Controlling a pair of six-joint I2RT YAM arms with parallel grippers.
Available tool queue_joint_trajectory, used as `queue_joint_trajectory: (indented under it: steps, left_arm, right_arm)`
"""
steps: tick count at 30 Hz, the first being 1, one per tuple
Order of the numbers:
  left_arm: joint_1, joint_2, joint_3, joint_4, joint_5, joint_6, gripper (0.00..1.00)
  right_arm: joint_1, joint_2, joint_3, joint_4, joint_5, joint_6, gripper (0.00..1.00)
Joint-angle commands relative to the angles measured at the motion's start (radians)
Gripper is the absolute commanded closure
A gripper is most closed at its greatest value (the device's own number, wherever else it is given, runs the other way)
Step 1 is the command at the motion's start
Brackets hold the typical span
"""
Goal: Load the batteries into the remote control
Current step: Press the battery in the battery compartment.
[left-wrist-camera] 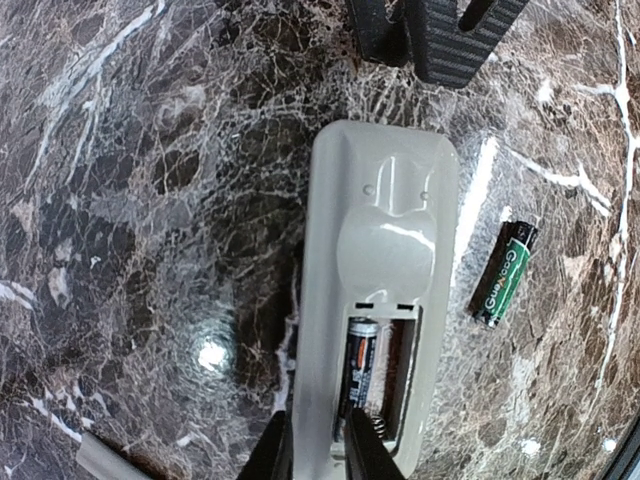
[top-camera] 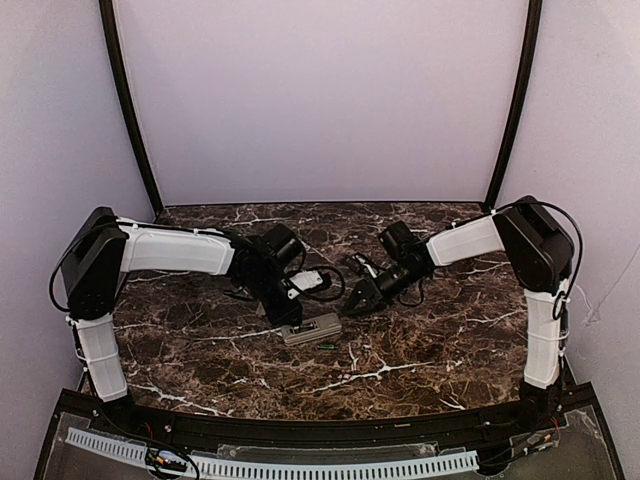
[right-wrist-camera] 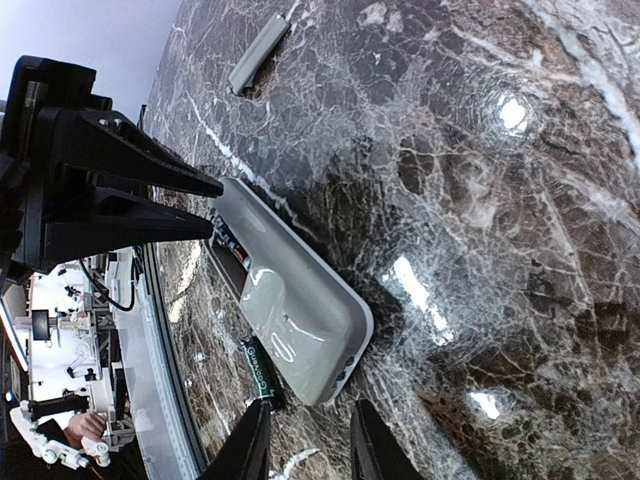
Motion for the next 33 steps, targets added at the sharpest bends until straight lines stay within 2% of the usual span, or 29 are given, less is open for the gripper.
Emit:
queue_joint_trajectory:
  steps: [1, 22, 28, 33]
  left_arm:
    - [0.005, -0.027, -0.026, -0.017, 0.001, -0.003, 0.81]
    - [0.004, 0.033, -0.027, -0.048, -0.003, 0.002, 0.83]
    - [0.004, 0.004, 0.018, -0.053, -0.036, -0.017, 0.77]
    - [0.004, -0.073, 0.070, -0.049, -0.063, -0.026, 0.67]
  right_arm:
    - [0.009, -0.009, -0.005, 0.019, -0.010, 0.004, 0.73]
    - [0.009, 0.002, -0.001, 0.018, -0.008, 0.001, 0.74]
    - [0.008, -0.018, -0.011, 0.015, 0.005, -0.001, 0.74]
    - [-0.009, -0.065, -0.019, 0.014, 0.025, 0.000, 0.74]
